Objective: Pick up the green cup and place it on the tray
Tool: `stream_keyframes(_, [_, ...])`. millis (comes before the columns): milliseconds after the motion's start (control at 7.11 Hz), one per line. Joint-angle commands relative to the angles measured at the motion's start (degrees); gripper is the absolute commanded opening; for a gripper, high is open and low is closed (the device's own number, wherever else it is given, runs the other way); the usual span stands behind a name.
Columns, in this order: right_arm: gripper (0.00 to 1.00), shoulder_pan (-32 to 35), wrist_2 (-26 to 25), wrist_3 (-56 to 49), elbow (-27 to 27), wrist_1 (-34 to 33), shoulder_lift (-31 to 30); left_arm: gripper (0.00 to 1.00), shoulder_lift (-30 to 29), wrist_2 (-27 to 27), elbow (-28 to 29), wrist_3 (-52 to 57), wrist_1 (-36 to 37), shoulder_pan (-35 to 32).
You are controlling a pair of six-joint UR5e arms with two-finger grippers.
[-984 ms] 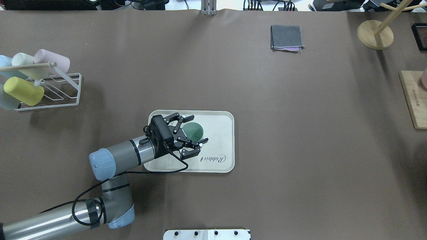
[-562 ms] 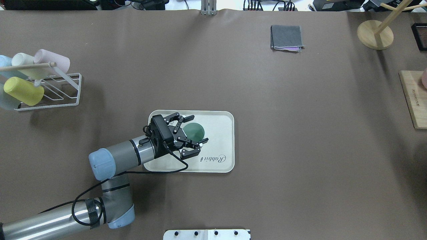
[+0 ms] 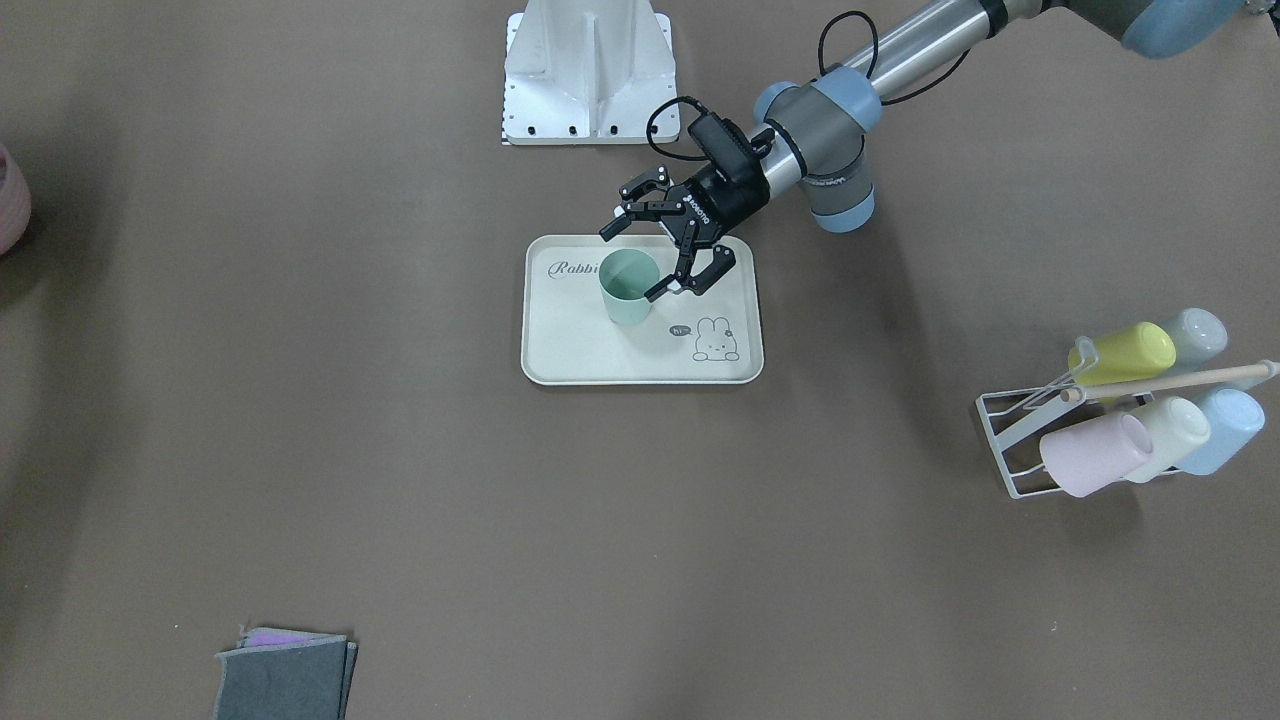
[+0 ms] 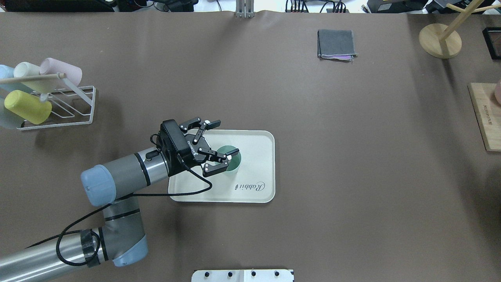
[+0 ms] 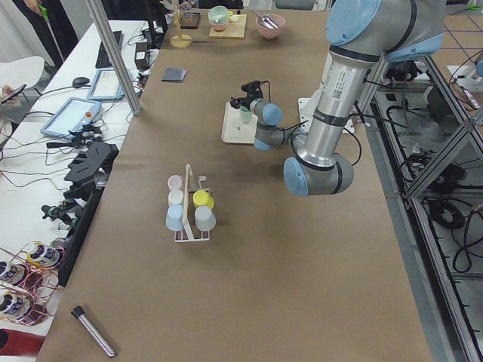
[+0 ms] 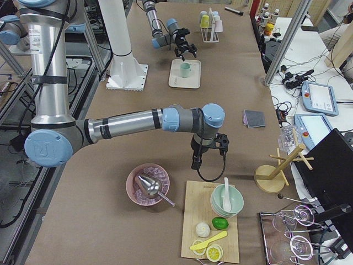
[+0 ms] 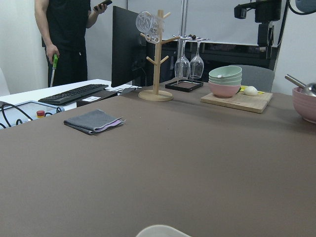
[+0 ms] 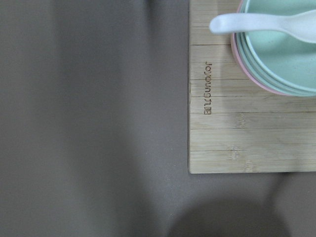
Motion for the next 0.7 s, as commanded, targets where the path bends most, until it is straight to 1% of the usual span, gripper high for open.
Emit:
stream_keyframes(0, [1.0, 0.02, 0.28, 0.18, 1.06, -0.03, -0.23, 0.98, 0.97, -0.16, -12.74, -0.25, 24.36, -6.01])
stream_keyframes(141, [1.0, 0.1, 0.89, 0.18, 1.32, -0.03, -0.67, 0.98, -4.43, -0.69, -14.17, -0.07, 37.88, -7.35])
stream_keyframes(281, [1.0, 0.1, 1.16, 0.18, 1.59, -0.03, -0.59, 0.98, -9.36, -0.52, -14.62, -0.42, 53.33, -10.15])
stream_keyframes(422, [1.0, 0.1, 0.72, 0.79, 2.11, -0.03, -0.41, 0.98, -9.49, -0.6, -15.32, -0.42, 62.36, -14.61])
stream_keyframes(562, [1.0, 0.02, 0.46, 1.66, 2.12, -0.03, -0.06, 0.98, -8.45, -0.78, -15.16, -0.33, 68.45, -19.88])
